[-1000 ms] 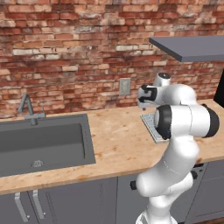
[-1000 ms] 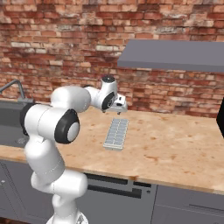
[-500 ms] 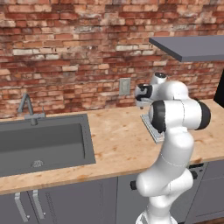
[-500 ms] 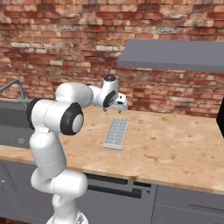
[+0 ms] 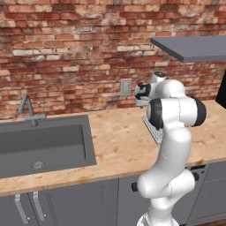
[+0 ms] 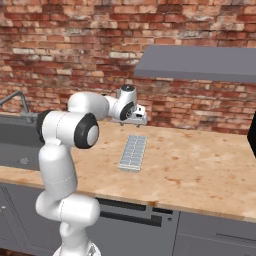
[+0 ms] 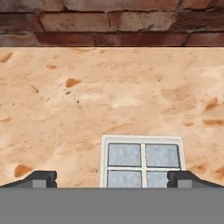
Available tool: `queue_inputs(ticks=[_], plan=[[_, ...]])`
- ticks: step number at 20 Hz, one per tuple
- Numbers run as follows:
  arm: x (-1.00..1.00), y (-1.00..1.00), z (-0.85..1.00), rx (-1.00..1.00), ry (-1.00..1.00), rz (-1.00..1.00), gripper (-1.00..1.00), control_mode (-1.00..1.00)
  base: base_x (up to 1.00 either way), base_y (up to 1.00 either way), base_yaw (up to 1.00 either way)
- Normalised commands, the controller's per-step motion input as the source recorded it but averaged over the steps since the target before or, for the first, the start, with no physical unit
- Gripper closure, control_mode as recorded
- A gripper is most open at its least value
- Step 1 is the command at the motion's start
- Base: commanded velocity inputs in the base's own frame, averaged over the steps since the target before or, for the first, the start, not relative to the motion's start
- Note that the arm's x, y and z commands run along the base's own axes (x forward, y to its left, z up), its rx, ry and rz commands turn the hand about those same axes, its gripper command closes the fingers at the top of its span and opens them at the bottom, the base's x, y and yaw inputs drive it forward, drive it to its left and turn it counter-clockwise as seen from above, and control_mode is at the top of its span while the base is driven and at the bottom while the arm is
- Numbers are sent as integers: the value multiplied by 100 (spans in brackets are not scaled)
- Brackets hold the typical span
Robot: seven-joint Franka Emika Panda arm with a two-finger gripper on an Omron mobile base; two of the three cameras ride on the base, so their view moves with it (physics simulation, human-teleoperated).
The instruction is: The ice cube tray has been filled with water. Take the tray and place it in the freezer to make ice. Close the freezer door after placing the tray.
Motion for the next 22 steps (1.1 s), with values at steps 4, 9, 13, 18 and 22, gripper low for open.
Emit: queue_inputs(ticks=[4,9,13,18,22], plan=[[12,-1,-13,0,0,0,-100,-100,0,0,0],[16,-4,-20,-1,0,0,-100,-100,0,0,0],[18,0,-20,0,0,0,-100,-100,0,0,0],[27,0,-19,0,0,3,-100,-100,0,0,0],[28,0,-26,-1,0,8,-100,-100,0,0,0]])
